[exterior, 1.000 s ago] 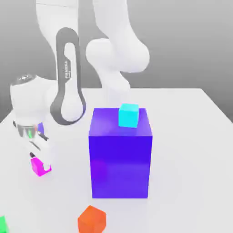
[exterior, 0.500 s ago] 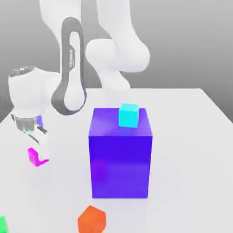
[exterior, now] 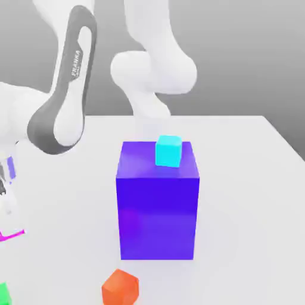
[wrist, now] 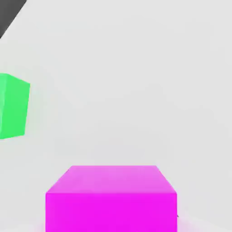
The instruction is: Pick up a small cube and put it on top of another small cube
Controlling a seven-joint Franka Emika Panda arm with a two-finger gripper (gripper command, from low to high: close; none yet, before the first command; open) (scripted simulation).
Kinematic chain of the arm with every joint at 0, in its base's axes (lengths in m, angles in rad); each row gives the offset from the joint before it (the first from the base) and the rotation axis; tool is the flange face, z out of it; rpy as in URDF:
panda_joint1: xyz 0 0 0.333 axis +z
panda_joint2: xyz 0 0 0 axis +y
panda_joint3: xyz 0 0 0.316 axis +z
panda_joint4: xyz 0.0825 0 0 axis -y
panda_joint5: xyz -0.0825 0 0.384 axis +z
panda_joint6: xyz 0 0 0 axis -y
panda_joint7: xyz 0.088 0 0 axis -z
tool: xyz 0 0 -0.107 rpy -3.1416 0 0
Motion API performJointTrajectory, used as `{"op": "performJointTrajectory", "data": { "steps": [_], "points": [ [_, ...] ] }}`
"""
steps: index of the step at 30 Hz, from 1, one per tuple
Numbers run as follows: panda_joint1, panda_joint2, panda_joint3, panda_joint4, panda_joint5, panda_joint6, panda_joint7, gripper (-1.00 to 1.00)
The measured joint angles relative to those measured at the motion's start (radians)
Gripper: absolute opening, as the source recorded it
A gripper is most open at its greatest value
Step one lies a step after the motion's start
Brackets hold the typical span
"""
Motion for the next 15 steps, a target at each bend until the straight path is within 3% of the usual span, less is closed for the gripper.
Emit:
{"op": "performJointTrajectory", "data": {
  "steps": [6,9,10,15],
  "points": [
    [0.047,0.105,0.026,0.216,0.046,-0.116,0.138,-1.0],
    [0.043,0.198,0.044,0.252,0.075,-0.06,0.142,-1.0],
    [0.038,0.231,0.051,0.256,0.084,-0.031,0.138,1.0],
    [0.038,0.231,0.051,0.256,0.084,-0.031,0.138,1.0]
  ]
}}
